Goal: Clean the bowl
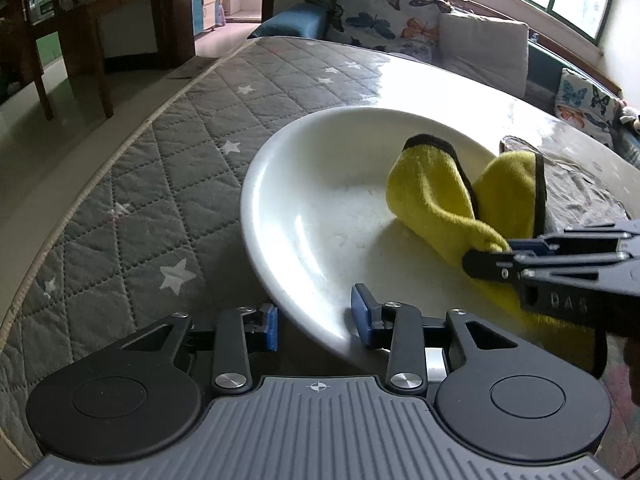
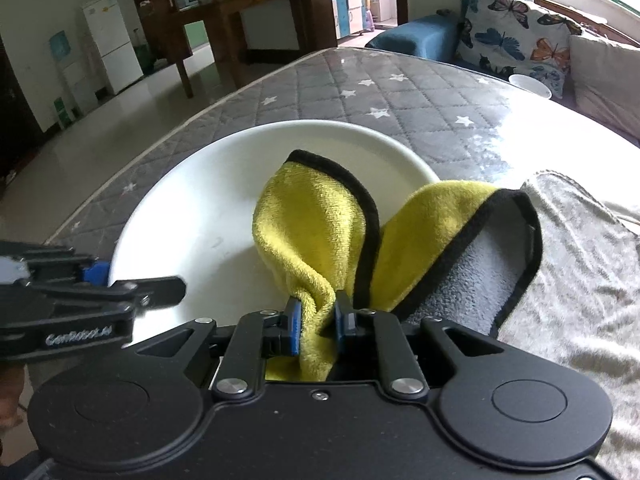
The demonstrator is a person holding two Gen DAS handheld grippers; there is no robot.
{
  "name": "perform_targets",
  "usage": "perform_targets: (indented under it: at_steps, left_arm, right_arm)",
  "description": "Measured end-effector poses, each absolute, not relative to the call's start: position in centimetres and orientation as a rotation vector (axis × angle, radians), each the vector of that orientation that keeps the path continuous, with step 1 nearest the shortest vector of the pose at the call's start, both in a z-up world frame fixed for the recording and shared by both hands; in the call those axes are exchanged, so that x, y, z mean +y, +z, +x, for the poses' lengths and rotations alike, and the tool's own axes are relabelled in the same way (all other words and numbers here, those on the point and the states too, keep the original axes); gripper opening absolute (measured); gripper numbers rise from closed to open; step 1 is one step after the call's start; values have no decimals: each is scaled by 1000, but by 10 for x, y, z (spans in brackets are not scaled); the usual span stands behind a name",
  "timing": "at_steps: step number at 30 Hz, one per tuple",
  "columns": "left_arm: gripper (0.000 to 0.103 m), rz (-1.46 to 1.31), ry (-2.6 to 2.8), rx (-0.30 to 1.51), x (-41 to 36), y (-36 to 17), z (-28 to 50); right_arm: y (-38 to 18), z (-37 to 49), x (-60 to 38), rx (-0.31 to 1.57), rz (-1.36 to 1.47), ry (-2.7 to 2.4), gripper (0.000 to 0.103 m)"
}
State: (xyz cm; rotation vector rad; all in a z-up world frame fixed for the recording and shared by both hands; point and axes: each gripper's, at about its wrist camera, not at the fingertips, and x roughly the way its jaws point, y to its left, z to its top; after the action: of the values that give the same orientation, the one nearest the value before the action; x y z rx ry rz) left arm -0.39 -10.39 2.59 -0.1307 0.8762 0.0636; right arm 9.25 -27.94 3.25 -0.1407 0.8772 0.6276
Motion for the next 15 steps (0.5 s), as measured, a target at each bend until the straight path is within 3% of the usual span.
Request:
perform_targets:
  at_steps: [15]
  left_arm:
    - [30,-18,-14,879,-89,39,22]
  right_arm:
    - [36,78,-269,930,-54,720,16]
